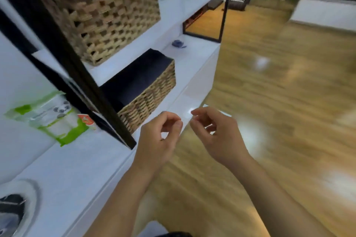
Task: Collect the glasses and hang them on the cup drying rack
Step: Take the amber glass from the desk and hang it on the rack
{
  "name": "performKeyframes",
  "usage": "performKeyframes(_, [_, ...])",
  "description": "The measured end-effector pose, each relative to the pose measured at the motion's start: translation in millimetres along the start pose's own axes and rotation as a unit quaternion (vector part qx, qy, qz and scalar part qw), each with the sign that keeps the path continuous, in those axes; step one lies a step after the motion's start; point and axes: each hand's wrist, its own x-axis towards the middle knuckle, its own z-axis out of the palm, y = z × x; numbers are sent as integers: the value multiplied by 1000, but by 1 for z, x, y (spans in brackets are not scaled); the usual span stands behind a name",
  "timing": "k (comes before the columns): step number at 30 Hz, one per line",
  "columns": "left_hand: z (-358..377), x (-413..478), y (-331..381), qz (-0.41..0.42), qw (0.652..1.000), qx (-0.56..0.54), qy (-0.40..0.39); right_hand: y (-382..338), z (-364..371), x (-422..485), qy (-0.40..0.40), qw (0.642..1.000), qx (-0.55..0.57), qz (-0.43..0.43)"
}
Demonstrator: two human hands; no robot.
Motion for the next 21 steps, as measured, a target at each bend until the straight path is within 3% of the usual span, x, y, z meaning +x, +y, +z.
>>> performKeyframes(8, [199, 86, 79, 89, 975, -59, -194, 80, -190, 11, 209, 975, -27, 64])
performKeyframes(12, [302, 132, 115, 133, 941, -115, -289, 122, -275, 19, 309, 944, -39, 106])
performKeyframes(21, [508, 246, 205, 193, 862, -208, -420, 167, -473, 61, 474, 860, -93, 165])
